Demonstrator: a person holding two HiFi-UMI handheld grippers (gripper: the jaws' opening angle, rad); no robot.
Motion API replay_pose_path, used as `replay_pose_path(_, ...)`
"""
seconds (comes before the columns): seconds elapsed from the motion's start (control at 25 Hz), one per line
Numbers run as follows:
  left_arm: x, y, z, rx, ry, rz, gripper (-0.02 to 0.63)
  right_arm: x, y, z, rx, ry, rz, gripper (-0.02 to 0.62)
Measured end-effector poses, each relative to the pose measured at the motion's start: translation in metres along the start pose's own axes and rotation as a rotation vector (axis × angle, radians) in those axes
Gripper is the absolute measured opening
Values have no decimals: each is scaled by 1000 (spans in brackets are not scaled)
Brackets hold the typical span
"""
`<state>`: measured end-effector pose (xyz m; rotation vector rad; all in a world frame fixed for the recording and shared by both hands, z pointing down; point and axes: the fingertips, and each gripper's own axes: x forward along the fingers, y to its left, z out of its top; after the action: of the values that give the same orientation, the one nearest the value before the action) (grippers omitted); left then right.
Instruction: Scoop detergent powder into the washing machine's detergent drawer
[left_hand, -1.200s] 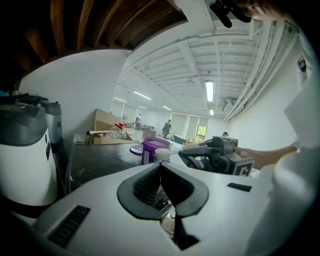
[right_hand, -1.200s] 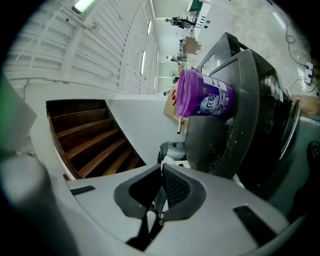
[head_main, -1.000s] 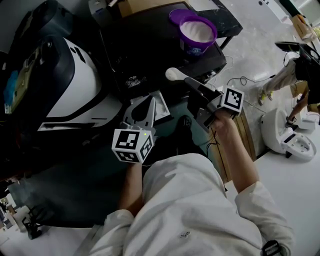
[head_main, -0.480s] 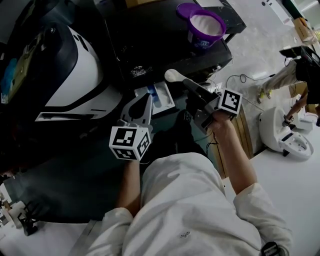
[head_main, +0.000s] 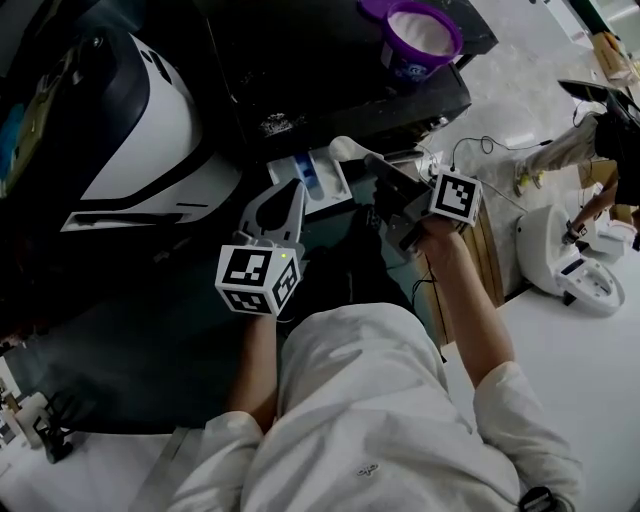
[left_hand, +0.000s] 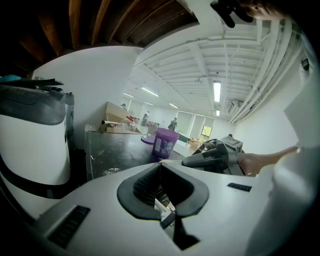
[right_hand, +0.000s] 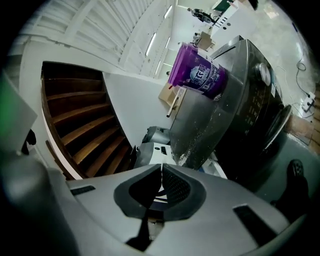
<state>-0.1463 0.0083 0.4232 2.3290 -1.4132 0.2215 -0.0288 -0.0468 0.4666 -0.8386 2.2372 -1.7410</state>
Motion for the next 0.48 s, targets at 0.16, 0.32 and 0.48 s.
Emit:
replay_pose_path(0.16,1,3,-8,-11,11,5,18,4,-13,-4,-41,30,-36,9)
replay_pose_path(0.32,2,7,-14,-20,20,9,18,7,-30,-8,-61,52,-80,9)
replay_pose_path(0.48,5,8,-21,-29,32,10,18,13,-41,-16,-83,78,-85,9)
